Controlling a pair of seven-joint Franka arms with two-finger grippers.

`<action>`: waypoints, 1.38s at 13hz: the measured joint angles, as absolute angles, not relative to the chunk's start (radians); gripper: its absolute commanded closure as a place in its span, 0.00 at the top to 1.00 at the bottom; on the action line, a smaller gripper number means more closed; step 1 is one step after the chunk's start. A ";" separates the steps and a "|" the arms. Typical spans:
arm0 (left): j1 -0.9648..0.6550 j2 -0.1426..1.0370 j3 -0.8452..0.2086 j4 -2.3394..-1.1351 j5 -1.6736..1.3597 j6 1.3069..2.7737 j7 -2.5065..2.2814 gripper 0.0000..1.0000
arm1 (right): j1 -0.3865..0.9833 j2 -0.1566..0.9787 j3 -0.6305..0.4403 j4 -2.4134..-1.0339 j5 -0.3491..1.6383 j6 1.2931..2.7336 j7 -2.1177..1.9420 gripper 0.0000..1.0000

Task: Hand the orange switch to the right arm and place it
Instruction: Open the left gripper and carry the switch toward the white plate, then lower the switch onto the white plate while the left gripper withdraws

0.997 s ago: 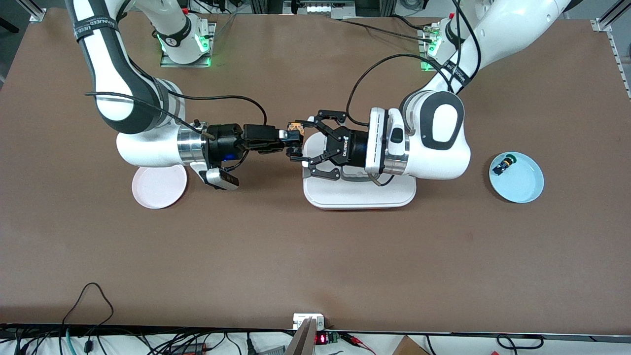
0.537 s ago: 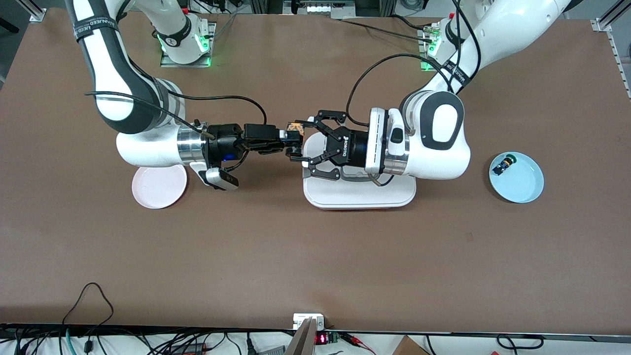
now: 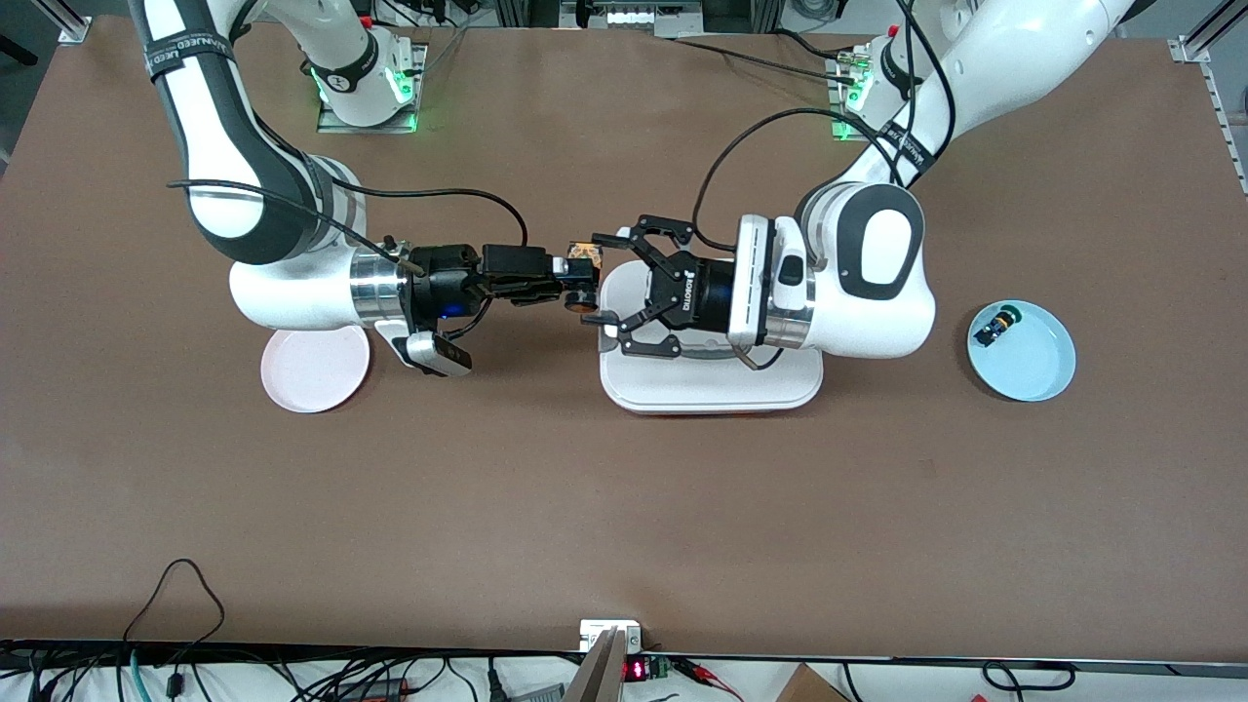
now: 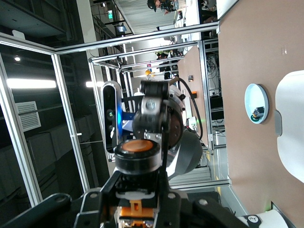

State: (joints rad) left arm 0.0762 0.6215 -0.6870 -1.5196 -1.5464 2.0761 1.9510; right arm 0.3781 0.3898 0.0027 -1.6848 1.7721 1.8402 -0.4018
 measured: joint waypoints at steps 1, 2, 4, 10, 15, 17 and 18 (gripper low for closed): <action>0.093 0.622 -0.685 -1.520 -1.546 2.061 1.951 1.00 | 0.378 0.390 0.003 -1.685 1.772 1.840 -0.402 0.15; 0.114 0.622 -0.684 -1.520 -1.546 2.029 1.951 1.00 | 0.378 0.390 0.003 -1.685 1.772 1.840 -0.402 0.15; 0.169 0.622 -0.679 -1.520 -1.546 1.980 1.957 1.00 | 0.377 0.390 0.002 -1.685 1.772 1.840 -0.402 0.15; 0.407 0.624 -0.672 -1.523 -1.524 1.888 1.995 1.00 | 0.321 0.388 -0.002 -1.683 1.713 1.839 -0.402 0.15; 0.612 0.621 -0.672 -1.462 -1.134 1.675 1.802 1.00 | 0.200 0.385 -0.004 -1.681 1.327 1.758 -0.425 0.15; 0.710 0.618 -0.672 -1.406 -0.963 1.554 1.667 1.00 | 0.134 0.385 -0.005 -1.680 1.139 1.693 -0.485 0.15; 0.755 0.616 -0.673 -1.378 -0.864 1.516 1.616 1.00 | 0.106 0.385 -0.005 -1.679 1.039 1.664 -0.511 0.15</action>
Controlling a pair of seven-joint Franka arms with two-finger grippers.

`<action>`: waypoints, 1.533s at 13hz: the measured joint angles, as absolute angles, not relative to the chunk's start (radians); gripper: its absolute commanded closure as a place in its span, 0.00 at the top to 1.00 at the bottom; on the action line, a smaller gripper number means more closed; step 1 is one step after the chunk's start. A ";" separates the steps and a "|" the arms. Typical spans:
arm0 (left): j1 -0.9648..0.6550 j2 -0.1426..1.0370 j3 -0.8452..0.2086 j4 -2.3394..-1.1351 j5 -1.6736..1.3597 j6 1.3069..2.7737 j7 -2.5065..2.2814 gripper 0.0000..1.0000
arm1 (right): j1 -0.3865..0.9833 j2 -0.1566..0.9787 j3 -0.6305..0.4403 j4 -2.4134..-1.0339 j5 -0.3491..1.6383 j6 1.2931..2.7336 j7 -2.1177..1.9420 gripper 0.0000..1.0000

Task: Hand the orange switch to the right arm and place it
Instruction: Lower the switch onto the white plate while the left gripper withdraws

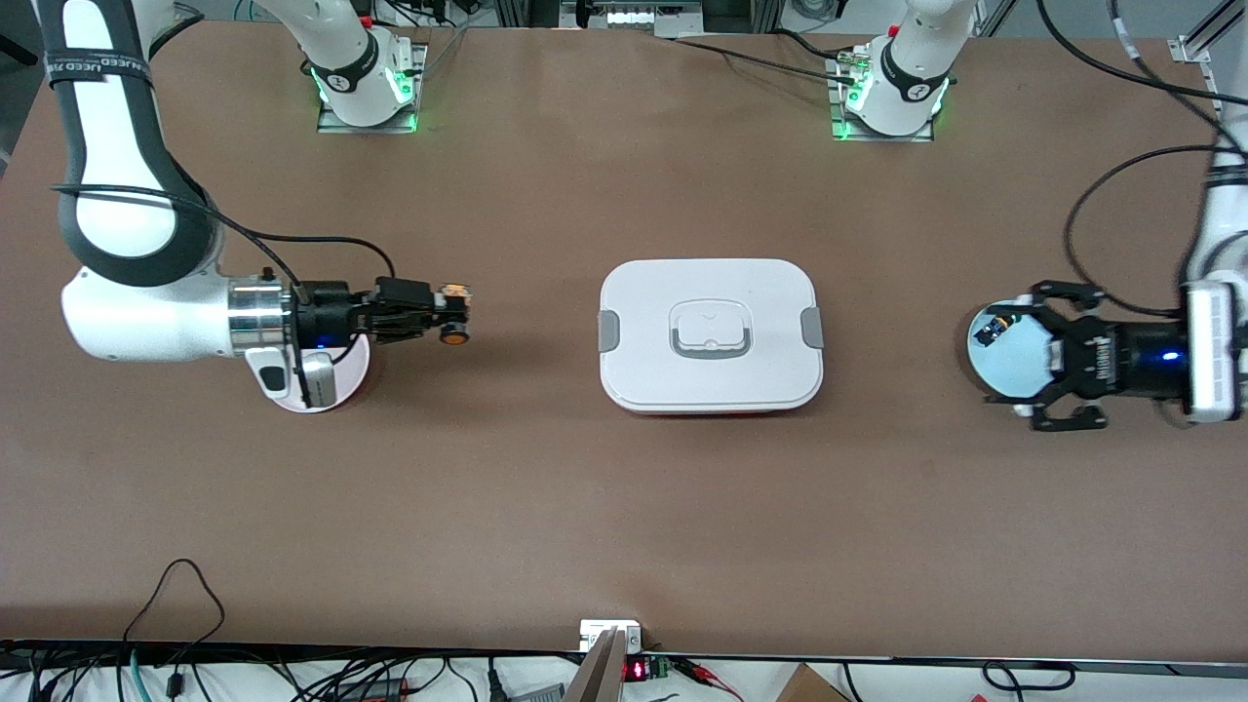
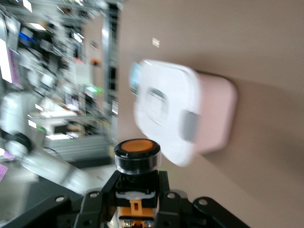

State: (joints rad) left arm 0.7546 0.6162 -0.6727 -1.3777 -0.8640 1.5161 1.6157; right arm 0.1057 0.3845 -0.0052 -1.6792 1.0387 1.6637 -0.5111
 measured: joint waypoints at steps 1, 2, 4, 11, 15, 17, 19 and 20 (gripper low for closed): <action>0.787 0.614 -0.673 -1.356 -0.774 1.500 1.582 1.00 | 0.085 0.384 -0.005 -1.678 0.949 1.638 -0.536 0.15; 0.810 0.607 -0.674 -1.341 -0.693 1.494 1.558 1.00 | 0.069 0.384 -0.005 -1.677 0.844 1.620 -0.573 0.15; 0.830 0.572 -0.675 -1.324 -0.536 1.493 1.484 1.00 | 0.055 0.383 -0.005 -1.676 0.586 1.613 -0.700 0.15; 0.741 0.293 -0.719 -1.310 0.040 1.489 1.032 1.00 | 0.043 0.389 -0.003 -1.708 -0.011 1.829 -1.123 0.15; 0.637 0.247 -0.720 -1.316 0.120 1.419 0.728 1.00 | -0.006 0.404 -0.004 -1.868 -0.019 2.101 -1.313 0.15; 0.562 0.244 -0.722 -1.317 0.124 1.375 0.549 1.00 | -0.015 0.410 -0.004 -1.953 -0.020 2.210 -1.351 0.15; 0.488 0.241 -0.723 -1.318 0.125 1.358 0.420 1.00 | -0.015 0.411 -0.002 -2.029 -0.042 2.320 -1.358 0.15; 0.453 0.235 -0.721 -1.320 0.125 1.358 0.389 1.00 | -0.014 0.411 0.000 -2.055 -0.060 2.359 -1.358 0.15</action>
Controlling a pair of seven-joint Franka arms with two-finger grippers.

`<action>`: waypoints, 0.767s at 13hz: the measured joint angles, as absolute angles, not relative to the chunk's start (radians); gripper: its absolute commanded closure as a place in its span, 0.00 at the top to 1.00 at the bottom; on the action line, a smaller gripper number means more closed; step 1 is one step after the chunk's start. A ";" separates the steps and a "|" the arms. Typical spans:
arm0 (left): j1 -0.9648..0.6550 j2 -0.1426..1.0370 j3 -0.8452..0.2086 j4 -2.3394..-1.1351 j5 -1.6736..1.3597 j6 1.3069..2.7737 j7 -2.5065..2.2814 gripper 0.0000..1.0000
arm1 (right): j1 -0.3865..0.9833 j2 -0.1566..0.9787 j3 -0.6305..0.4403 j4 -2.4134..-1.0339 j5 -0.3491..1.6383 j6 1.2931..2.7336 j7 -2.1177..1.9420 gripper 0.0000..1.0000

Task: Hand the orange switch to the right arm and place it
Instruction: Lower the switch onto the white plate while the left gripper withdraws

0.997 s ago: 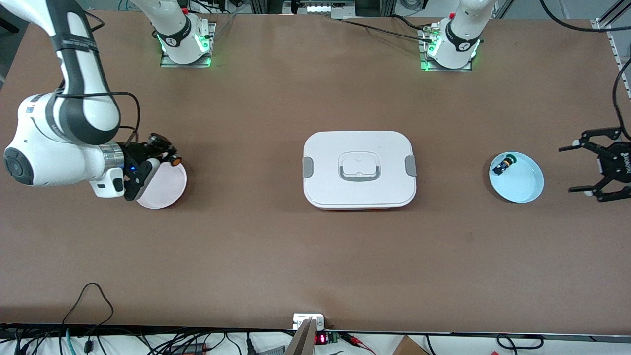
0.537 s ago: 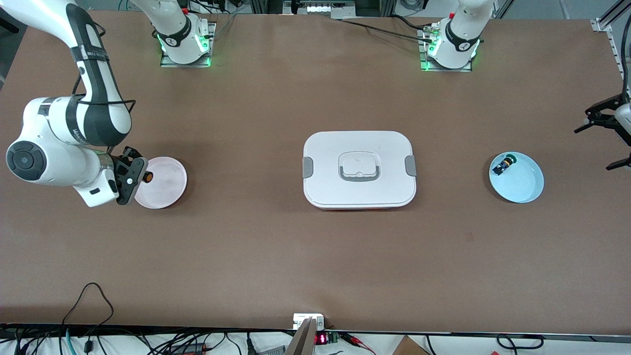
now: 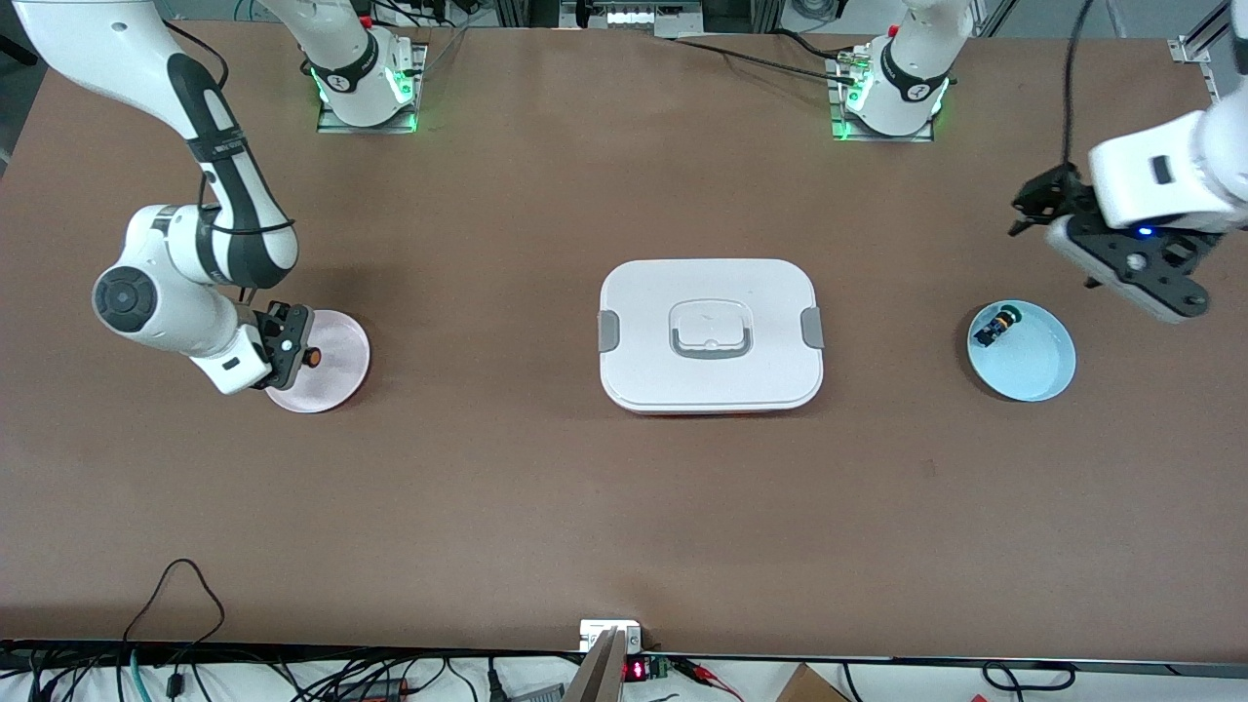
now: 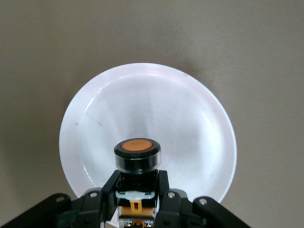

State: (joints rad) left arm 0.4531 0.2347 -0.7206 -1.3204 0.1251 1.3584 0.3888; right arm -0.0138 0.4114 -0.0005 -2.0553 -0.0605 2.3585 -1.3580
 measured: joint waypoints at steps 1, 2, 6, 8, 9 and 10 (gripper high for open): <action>0.411 0.224 -0.706 -1.330 0.126 1.359 0.369 1.00 | -0.013 0.412 0.000 -2.072 -0.069 2.381 -1.358 0.15; 0.349 0.211 -0.657 -1.343 0.126 1.361 0.358 1.00 | -0.012 0.413 0.001 -2.079 -0.075 2.394 -1.358 0.15; 0.111 0.159 -0.369 -1.401 0.127 1.445 0.358 1.00 | -0.012 0.436 0.001 -2.101 -0.080 2.442 -1.360 0.15; 0.106 0.127 -0.309 -1.454 0.128 1.545 0.361 1.00 | -0.012 0.452 0.001 -2.134 -0.081 2.508 -1.361 0.15; 0.107 0.114 -0.283 -1.475 0.128 1.582 0.365 1.00 | -0.011 0.448 0.001 -2.149 -0.083 2.537 -1.362 0.21; 0.107 0.100 -0.259 -1.491 0.128 1.608 0.372 1.00 | -0.010 0.443 0.001 -2.164 -0.084 2.560 -1.362 0.84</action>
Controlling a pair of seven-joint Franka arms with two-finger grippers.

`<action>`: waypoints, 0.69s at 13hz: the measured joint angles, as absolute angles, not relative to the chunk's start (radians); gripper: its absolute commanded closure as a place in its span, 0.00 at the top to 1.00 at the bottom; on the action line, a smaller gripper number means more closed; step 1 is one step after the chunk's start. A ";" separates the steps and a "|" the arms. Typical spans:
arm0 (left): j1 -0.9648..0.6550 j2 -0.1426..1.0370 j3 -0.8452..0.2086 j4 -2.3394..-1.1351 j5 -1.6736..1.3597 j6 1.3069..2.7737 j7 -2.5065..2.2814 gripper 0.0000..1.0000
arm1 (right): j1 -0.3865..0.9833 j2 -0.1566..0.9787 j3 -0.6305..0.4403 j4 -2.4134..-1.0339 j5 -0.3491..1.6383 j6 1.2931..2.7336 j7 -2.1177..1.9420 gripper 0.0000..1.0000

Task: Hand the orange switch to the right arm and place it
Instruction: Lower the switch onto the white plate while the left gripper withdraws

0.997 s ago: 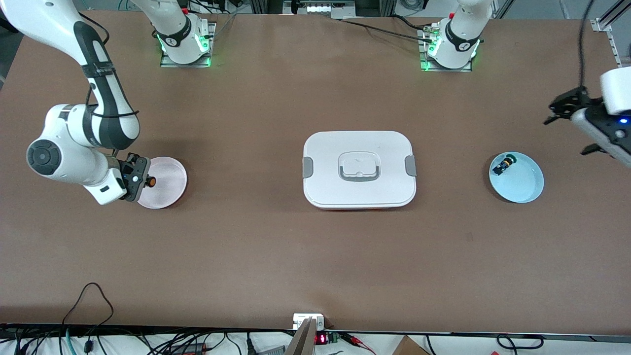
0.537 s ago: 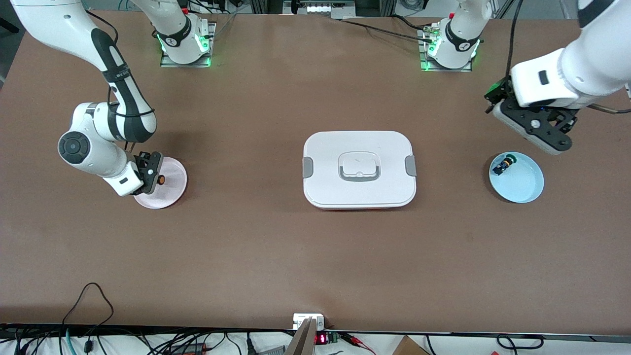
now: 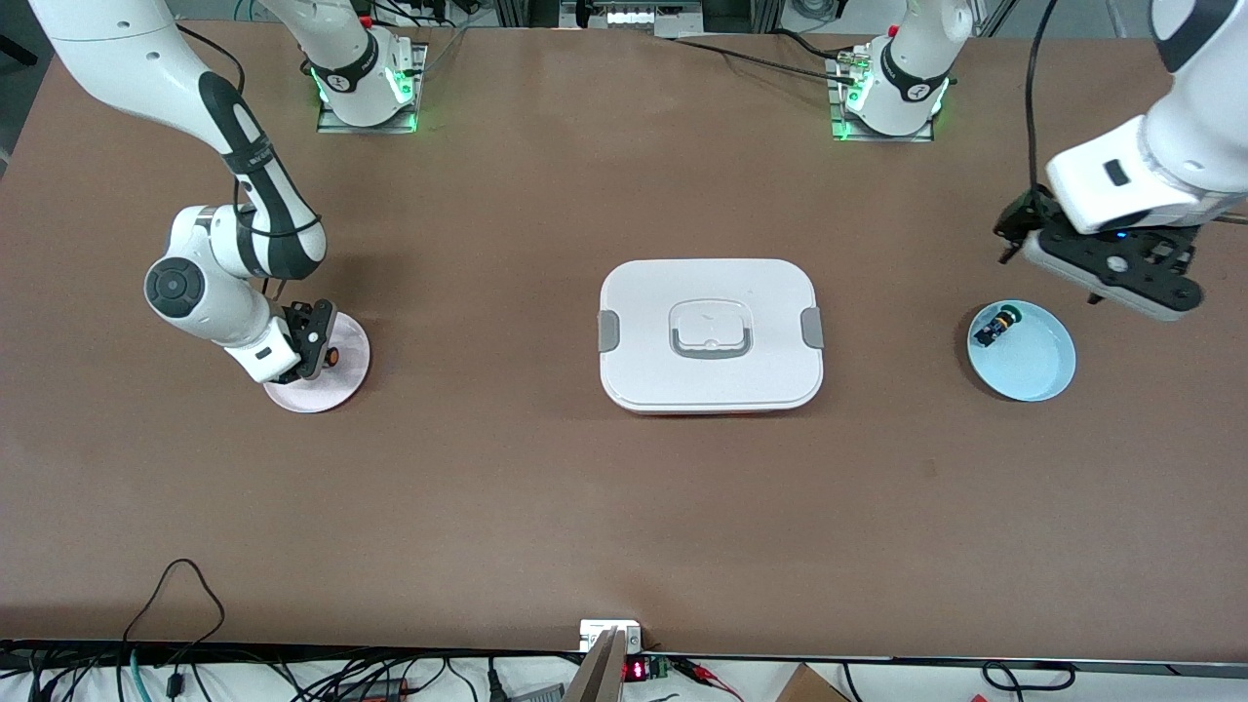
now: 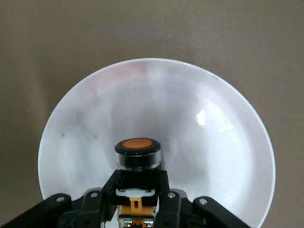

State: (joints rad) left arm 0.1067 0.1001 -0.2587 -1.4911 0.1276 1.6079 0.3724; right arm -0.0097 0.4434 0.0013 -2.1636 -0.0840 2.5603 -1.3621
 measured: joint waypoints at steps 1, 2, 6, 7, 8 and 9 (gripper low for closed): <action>0.107 0.086 -0.241 -1.505 0.128 1.617 0.380 1.00 | -0.009 0.438 0.001 -2.177 -0.084 2.578 -1.362 1.00; 0.106 0.068 -0.233 -1.519 0.128 1.618 0.382 1.00 | -0.009 0.437 0.002 -2.186 -0.084 2.588 -1.362 1.00; 0.091 0.012 -0.177 -1.554 0.117 1.618 0.349 1.00 | -0.010 0.409 0.002 -2.158 -0.080 2.526 -1.272 1.00; 0.091 0.010 -0.141 -1.556 0.104 1.618 0.342 1.00 | -0.009 0.387 0.002 -2.119 -0.077 2.442 -1.215 1.00; 0.092 0.010 -0.111 -1.558 0.095 1.612 0.327 1.00 | -0.009 0.368 0.003 -2.065 -0.065 2.337 -1.154 1.00; 0.092 0.010 -0.094 -1.558 0.091 1.592 0.291 1.00 | -0.008 0.353 0.003 -2.005 -0.038 2.231 -1.092 1.00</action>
State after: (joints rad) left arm 0.0923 0.0096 -0.0940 -1.5578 0.0912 1.5919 0.2910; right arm -0.0077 0.3528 0.0034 -2.0046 -0.0382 2.2308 -1.0918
